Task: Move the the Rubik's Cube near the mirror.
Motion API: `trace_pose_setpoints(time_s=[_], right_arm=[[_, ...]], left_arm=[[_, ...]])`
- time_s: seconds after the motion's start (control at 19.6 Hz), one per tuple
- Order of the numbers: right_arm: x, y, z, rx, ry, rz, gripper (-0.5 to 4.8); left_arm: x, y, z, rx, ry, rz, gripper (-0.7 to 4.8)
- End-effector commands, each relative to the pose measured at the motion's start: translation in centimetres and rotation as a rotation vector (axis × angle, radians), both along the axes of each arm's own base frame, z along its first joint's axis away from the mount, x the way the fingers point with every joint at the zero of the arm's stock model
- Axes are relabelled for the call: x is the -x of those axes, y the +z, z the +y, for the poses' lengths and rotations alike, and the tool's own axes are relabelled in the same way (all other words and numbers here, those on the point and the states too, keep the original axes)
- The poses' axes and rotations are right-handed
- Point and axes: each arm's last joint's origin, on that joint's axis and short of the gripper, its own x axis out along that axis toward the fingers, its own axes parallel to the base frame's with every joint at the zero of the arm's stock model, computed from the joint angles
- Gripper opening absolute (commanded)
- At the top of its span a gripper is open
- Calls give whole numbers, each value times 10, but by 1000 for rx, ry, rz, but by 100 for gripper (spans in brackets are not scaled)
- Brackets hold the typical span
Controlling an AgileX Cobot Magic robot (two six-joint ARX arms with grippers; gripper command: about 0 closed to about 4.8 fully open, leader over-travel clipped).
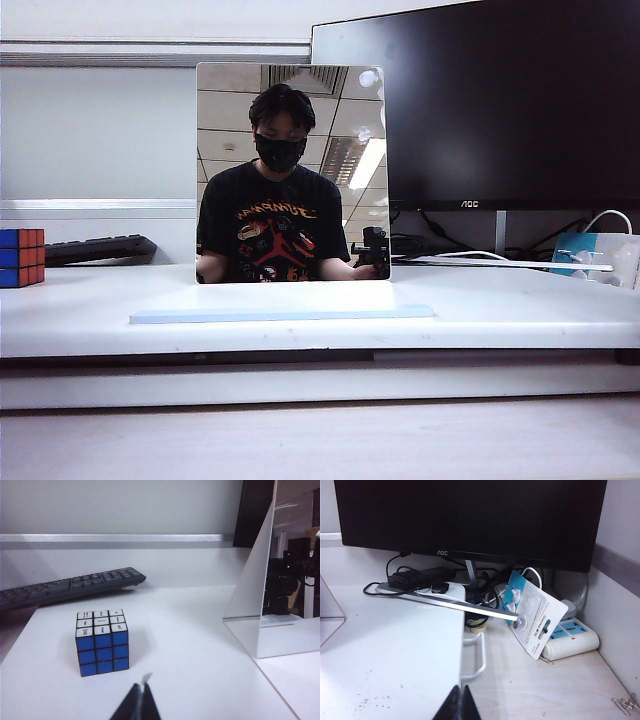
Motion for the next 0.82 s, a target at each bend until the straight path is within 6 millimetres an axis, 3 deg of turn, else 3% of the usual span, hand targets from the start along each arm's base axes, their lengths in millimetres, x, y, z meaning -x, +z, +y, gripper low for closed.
trace_pose_setpoints(time_s=[0.05, 0.31, 0.56, 0.82], right_arm=[[0, -1, 0, -1, 3, 1, -1], [0, -1, 0, -2, 14, 0, -1], [4, -2, 14, 14, 500, 7, -1], [4, -3, 15, 13, 558, 24, -1]], left_arm=[[0, 1, 0, -1, 0, -11, -5], [0, 0, 0, -1, 1, -1, -5], [0, -1, 0, 0, 3, 11, -5], [0, 3, 1, 151, 10, -4, -5]])
